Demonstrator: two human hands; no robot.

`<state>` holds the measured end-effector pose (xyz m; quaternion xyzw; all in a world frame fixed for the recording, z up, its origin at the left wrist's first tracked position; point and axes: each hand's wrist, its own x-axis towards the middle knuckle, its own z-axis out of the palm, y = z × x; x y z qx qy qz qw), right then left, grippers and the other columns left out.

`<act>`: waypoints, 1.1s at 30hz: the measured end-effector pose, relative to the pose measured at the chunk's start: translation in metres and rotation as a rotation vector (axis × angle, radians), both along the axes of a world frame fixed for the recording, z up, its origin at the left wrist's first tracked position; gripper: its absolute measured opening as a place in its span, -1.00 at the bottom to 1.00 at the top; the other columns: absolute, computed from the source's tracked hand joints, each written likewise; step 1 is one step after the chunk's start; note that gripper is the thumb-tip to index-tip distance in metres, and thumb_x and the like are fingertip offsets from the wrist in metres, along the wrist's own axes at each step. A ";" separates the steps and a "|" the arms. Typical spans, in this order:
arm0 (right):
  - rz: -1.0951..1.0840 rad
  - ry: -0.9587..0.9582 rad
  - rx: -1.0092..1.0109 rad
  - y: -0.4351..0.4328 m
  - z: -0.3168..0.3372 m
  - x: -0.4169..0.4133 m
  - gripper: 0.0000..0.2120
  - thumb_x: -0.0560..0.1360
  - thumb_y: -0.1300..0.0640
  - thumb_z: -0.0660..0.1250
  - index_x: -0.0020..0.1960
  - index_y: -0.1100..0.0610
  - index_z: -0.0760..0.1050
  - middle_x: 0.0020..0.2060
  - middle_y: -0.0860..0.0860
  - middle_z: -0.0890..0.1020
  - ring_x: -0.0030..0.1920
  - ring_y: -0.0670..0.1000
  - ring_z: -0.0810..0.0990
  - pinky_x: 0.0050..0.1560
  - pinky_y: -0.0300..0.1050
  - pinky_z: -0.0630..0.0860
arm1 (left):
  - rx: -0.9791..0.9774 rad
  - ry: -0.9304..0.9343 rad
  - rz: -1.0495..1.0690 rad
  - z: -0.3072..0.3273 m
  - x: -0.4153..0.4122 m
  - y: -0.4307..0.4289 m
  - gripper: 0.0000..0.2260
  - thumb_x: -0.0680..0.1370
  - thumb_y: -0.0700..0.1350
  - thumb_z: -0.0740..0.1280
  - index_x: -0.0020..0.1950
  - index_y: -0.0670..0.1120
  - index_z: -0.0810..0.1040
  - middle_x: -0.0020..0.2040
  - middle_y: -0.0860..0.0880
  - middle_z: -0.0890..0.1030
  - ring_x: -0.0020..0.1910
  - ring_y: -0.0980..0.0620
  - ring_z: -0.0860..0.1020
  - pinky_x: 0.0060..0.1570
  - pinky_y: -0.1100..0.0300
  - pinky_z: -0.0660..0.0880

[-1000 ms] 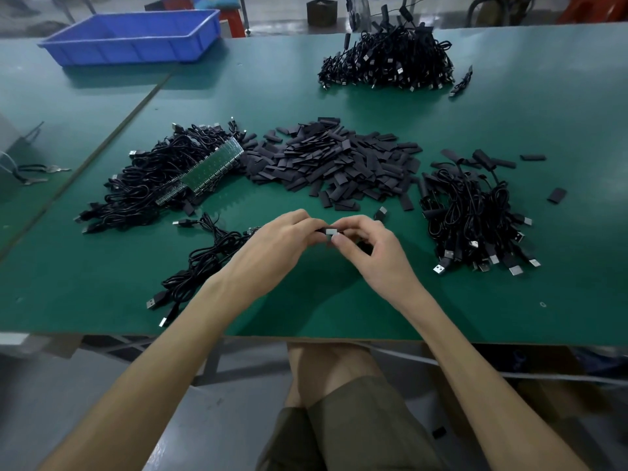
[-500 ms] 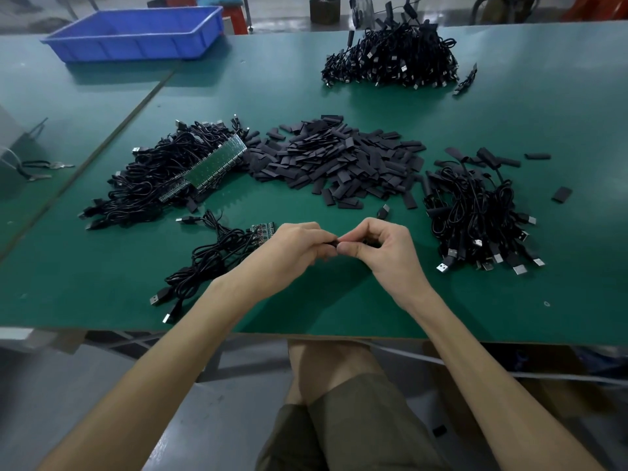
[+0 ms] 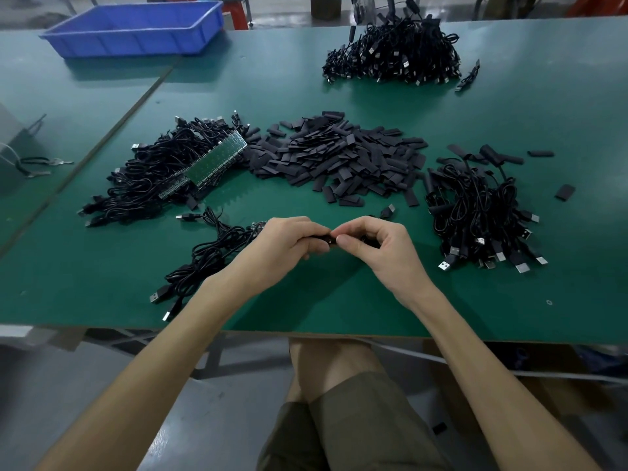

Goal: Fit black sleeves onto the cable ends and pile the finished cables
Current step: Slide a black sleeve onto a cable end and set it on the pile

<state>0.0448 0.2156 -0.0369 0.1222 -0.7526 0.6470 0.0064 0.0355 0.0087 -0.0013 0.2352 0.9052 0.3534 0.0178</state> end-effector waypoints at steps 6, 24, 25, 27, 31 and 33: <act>-0.002 -0.007 -0.032 0.001 0.002 0.000 -0.91 0.52 0.28 0.50 0.02 0.17 0.67 -0.14 0.00 0.73 -0.07 -0.02 0.69 0.10 -0.18 0.60 | 0.012 0.050 -0.015 -0.001 0.002 0.002 -0.81 0.60 -0.20 0.40 0.20 -0.12 0.68 -0.16 0.03 0.61 -0.25 0.23 0.53 -0.12 0.29 0.47; -0.006 -0.001 -0.004 0.001 0.001 0.002 -0.88 0.52 0.25 0.51 -0.04 0.06 0.66 -0.18 -0.08 0.72 -0.07 0.01 0.68 0.07 -0.11 0.61 | -0.026 0.121 -0.022 -0.006 0.006 0.006 -0.83 0.62 -0.18 0.38 0.18 -0.14 0.67 -0.17 0.26 0.51 -0.22 0.34 0.51 -0.14 0.49 0.35; -0.005 -0.001 -0.004 0.001 0.001 0.001 -0.88 0.52 0.25 0.51 -0.04 0.05 0.65 -0.18 -0.08 0.72 -0.08 0.00 0.68 0.07 -0.12 0.61 | -0.019 0.127 -0.021 -0.006 0.007 0.006 -0.83 0.62 -0.19 0.38 0.18 -0.15 0.67 -0.17 0.24 0.51 -0.22 0.34 0.51 -0.13 0.50 0.34; -0.004 0.002 -0.003 0.000 0.001 0.001 -0.87 0.52 0.26 0.51 -0.04 0.05 0.65 -0.18 -0.07 0.72 -0.08 0.02 0.68 0.05 -0.12 0.62 | -0.012 0.145 -0.019 -0.006 0.010 0.008 -0.83 0.62 -0.20 0.37 0.19 -0.17 0.66 -0.16 0.13 0.52 -0.23 0.31 0.50 -0.13 0.49 0.34; -0.005 0.001 -0.018 0.001 0.000 0.001 -0.90 0.54 0.27 0.49 -0.02 0.09 0.64 -0.17 -0.05 0.73 -0.05 0.06 0.69 0.06 -0.13 0.62 | -0.013 0.196 -0.011 -0.006 0.016 0.013 -0.80 0.63 -0.21 0.35 0.22 -0.20 0.65 -0.11 0.01 0.54 -0.24 0.14 0.40 -0.15 0.41 0.36; -0.014 -0.009 -0.050 0.001 0.001 0.001 -0.90 0.55 0.28 0.48 -0.01 0.10 0.65 -0.14 -0.03 0.74 -0.05 0.00 0.70 0.05 -0.18 0.60 | -0.004 0.214 -0.012 -0.004 0.018 0.014 -0.80 0.64 -0.22 0.34 0.24 -0.20 0.64 -0.10 -0.03 0.55 -0.24 0.17 0.41 -0.14 0.46 0.33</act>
